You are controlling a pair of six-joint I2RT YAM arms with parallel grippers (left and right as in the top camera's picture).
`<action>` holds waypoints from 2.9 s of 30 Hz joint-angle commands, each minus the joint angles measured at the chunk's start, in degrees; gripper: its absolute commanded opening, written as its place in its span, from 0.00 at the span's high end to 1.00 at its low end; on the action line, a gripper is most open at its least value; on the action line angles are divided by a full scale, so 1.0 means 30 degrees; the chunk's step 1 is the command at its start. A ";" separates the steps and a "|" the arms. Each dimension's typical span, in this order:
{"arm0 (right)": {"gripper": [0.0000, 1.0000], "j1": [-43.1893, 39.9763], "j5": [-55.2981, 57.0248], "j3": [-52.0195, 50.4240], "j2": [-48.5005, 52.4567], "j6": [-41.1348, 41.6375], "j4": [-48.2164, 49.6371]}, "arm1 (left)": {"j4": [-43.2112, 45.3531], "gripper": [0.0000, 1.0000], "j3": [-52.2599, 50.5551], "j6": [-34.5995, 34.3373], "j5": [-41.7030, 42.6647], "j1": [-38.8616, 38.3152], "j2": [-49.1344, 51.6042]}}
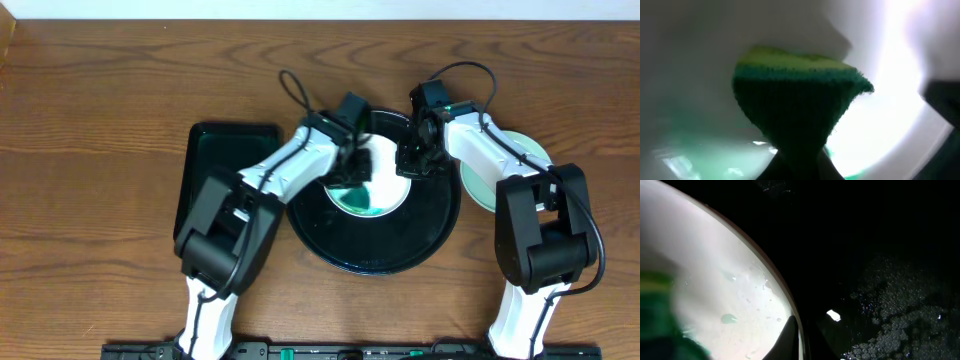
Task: Clean dirty plates on tray and stack at the side
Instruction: 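Bring sponge in left gripper over the white plate, then scrub white plate with sponge while right gripper holds its rim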
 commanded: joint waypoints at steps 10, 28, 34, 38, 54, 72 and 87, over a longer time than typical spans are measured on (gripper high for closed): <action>0.99 0.0685 -0.3439 -0.1443 0.0860 -0.0954 -0.0095 | -0.1217 0.93 -0.0044 -0.2543 -0.3636 0.2565 0.0831; 0.99 0.0080 -0.5850 -0.2630 0.0860 -0.2477 0.1100 | -0.1435 0.93 -0.0044 0.2790 0.2747 -0.0022 0.0838; 0.99 0.0080 -0.5836 -0.2630 0.0860 -0.2477 0.1071 | 0.0277 0.93 0.0168 0.1457 -0.2426 0.0226 0.0831; 0.99 0.0080 -0.5836 -0.2630 0.0860 -0.2477 0.1071 | -0.1552 0.93 0.0772 -0.0736 -0.8014 0.1005 0.0750; 0.99 0.0080 -0.5843 -0.2630 0.0860 -0.2477 0.1078 | -0.4306 0.93 0.1384 0.4160 0.1894 0.1100 0.0546; 0.99 0.0131 -0.5836 -0.2630 0.0860 -0.2477 0.1071 | -0.4626 0.93 0.1887 -0.1042 -0.8036 0.2084 0.0546; 0.99 0.0131 -0.5843 -0.2630 0.0860 -0.2477 0.1071 | -0.4371 0.93 0.0481 0.2834 -0.0801 -0.0197 0.0736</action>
